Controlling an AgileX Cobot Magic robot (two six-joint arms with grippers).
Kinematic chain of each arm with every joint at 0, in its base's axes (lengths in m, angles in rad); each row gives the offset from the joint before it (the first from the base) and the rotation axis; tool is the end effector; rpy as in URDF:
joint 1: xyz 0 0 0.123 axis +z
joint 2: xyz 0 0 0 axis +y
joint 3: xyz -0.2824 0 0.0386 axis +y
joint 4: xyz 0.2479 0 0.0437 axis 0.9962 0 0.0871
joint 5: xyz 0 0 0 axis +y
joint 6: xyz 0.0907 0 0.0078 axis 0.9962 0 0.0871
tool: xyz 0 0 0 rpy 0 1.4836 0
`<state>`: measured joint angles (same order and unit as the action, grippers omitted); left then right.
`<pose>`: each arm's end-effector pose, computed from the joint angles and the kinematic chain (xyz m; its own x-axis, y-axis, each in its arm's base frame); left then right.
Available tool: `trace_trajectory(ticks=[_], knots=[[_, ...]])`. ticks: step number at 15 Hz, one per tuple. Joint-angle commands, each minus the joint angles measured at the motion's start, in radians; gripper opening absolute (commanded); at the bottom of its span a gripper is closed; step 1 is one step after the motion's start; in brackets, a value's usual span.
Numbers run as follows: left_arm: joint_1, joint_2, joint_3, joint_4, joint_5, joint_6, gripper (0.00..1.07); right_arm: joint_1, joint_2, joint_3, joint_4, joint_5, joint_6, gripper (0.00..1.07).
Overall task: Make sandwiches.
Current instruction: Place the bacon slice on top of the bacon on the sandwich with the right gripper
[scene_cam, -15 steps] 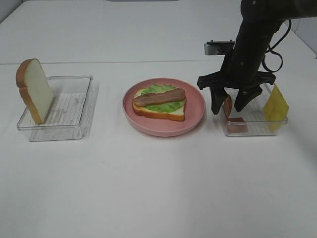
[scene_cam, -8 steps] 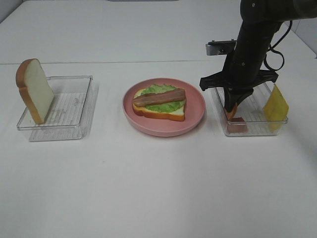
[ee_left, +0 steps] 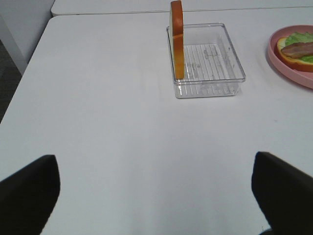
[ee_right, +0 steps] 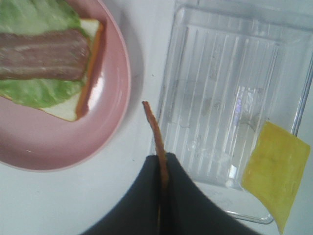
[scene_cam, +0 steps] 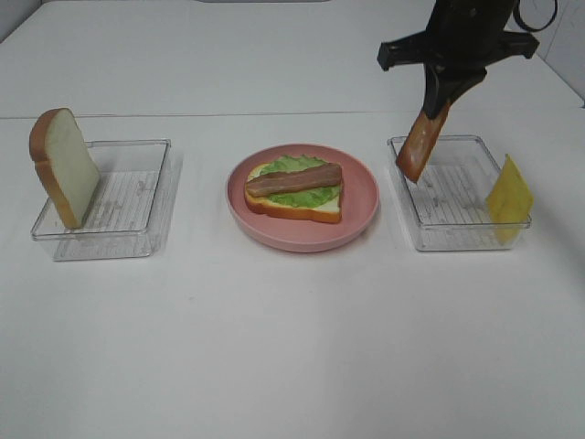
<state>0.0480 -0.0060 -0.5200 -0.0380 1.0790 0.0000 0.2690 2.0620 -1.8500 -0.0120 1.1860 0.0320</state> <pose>-0.0088 -0.0035 0.2812 -0.4480 -0.0395 -0.8932 -0.0261 0.9992 -0.0311 0.4264 0.1165 0.2564 -0.9385 -0.2302 -0.2573 -0.2373 0.9714 -0.0037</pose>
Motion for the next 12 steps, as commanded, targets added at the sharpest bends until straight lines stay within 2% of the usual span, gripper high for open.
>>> trace_trajectory(ticks=[1, 3, 8, 9, 12], knots=[[0.000, -0.001, 0.002, -0.003, -0.004, 0.000, 1.01, -0.001, -0.010, -0.072, 0.071, 0.031, -0.021, 0.00], [0.000, -0.001, 0.002, -0.003, -0.004, 0.000, 1.01, 0.010, -0.010, -0.090, 0.102, 0.026, -0.032, 0.00], [0.000, -0.001, 0.002, -0.003, -0.004, 0.000, 1.01, 0.120, -0.002, -0.095, 0.146, -0.054, -0.040, 0.00], [0.000, -0.001, 0.002, -0.003, -0.004, 0.000, 1.01, 0.182, 0.014, -0.095, 0.146, -0.101, -0.058, 0.00], [0.000, -0.001, 0.002, -0.003, -0.004, 0.000, 1.01, 0.250, 0.052, -0.095, 0.162, -0.171, -0.058, 0.00]])
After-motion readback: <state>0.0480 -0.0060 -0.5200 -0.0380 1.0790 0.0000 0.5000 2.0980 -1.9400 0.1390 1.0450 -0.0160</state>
